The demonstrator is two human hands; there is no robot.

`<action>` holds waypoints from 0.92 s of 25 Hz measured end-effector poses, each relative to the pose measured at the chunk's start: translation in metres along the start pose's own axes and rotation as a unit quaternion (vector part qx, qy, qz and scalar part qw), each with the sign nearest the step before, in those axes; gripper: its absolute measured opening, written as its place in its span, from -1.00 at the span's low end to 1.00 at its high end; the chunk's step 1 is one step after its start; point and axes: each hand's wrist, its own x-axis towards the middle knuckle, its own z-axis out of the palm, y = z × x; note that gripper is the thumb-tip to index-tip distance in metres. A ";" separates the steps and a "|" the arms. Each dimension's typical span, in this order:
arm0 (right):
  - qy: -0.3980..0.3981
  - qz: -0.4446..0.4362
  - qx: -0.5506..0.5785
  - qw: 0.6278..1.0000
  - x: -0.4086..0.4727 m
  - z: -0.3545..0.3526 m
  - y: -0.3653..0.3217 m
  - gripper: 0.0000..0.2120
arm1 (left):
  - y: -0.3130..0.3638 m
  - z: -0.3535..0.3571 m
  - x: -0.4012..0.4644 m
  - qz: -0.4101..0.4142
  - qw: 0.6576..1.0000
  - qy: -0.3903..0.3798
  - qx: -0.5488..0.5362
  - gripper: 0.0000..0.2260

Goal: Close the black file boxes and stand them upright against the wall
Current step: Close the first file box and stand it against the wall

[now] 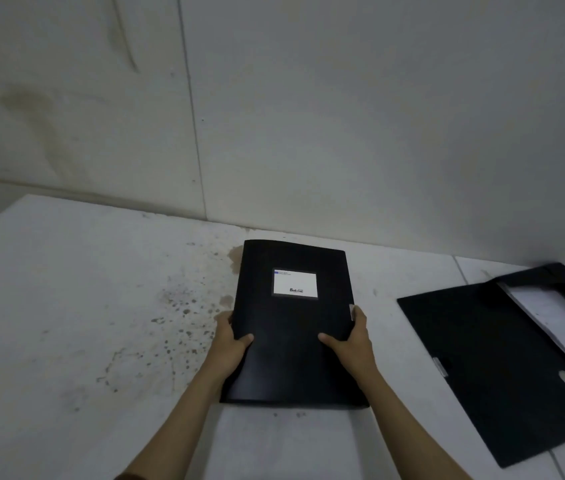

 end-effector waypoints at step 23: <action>-0.187 -0.279 0.011 0.942 -0.122 0.377 -0.303 -0.20 | 0.045 -0.491 -0.092 0.122 0.940 0.287 -0.138 -0.67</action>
